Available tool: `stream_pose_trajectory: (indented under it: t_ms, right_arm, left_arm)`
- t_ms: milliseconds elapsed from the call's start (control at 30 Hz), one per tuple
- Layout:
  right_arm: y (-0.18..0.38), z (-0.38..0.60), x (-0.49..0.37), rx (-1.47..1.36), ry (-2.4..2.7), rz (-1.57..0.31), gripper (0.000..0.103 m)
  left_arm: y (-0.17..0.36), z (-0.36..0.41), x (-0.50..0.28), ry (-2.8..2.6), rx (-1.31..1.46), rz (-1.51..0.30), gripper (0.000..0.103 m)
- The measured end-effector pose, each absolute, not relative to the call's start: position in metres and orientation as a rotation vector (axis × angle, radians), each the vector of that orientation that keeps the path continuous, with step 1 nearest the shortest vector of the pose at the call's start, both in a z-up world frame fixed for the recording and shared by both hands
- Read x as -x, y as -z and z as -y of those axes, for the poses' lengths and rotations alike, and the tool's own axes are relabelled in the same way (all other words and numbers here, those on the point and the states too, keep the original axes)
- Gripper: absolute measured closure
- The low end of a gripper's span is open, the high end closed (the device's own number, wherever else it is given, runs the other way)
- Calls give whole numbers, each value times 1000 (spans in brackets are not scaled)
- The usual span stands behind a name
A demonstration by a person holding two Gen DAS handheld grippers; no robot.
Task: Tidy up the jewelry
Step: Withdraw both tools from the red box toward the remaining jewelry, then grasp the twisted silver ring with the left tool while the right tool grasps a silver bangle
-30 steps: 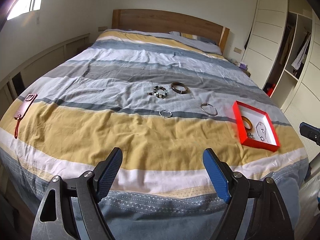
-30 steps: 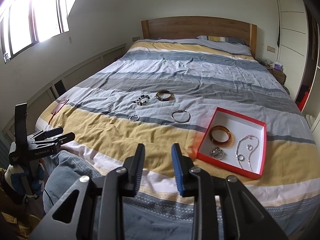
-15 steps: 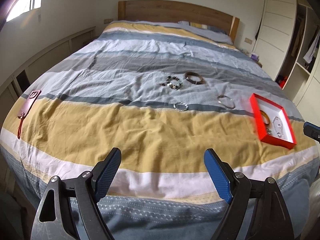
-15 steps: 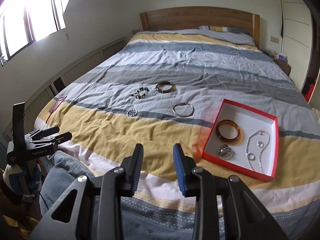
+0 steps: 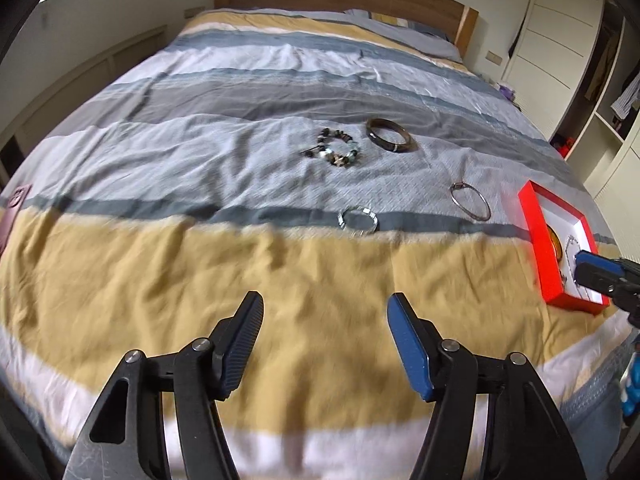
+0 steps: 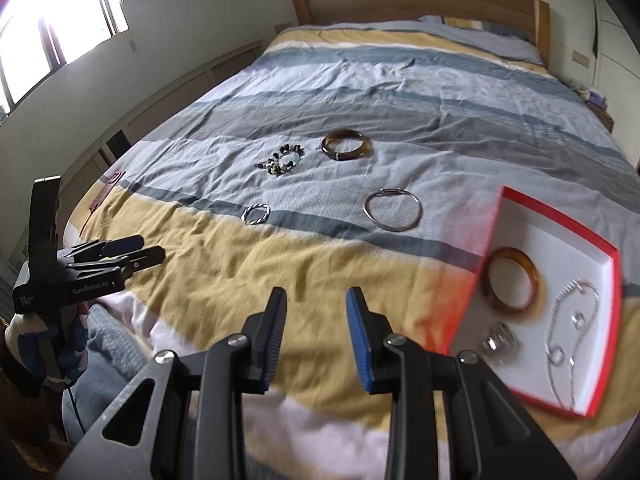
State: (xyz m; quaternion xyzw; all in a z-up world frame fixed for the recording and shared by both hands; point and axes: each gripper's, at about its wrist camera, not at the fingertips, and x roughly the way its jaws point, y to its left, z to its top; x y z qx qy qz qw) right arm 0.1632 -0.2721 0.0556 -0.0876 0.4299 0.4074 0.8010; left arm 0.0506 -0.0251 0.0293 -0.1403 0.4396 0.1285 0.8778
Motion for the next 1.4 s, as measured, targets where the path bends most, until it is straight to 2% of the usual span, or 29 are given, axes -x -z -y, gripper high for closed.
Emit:
stream_pose_trajectory:
  t_ms: [367, 467, 600, 1067, 1200, 1267, 1333, 1367, 1400]
  right_arm:
    - [-27, 225, -226, 221, -863, -962, 73]
    - [-22, 219, -240, 217, -858, -967, 73]
    - [-14, 210, -258, 214, -849, -981, 73]
    - [41, 178, -297, 184, -823, -1111, 74]
    - [48, 167, -297, 172, -847, -1102, 74]
    - [50, 160, -298, 154, -861, -1097, 80]
    - [51, 157, -299, 131, -875, -1098, 90]
    - [51, 156, -299, 111, -886, -1098, 98]
    - [50, 155, -299, 91, -896, -1095, 98]
  left_arm:
    - [0, 13, -122, -182, 307, -950, 40]
    - [10, 0, -133, -204, 334, -966, 46]
    - [23, -11, -149, -199, 354, -1006, 64]
    - [47, -4, -181, -180, 254, -1075, 68]
    - [49, 0, -186, -191, 218, -1065, 73]
    - [49, 4, -189, -196, 199, -1056, 80]
    - [48, 6, -190, -193, 190, -1046, 95]
    - [48, 7, -191, -192, 192, -1043, 96]
    - [47, 7, -191, -193, 195, -1039, 97]
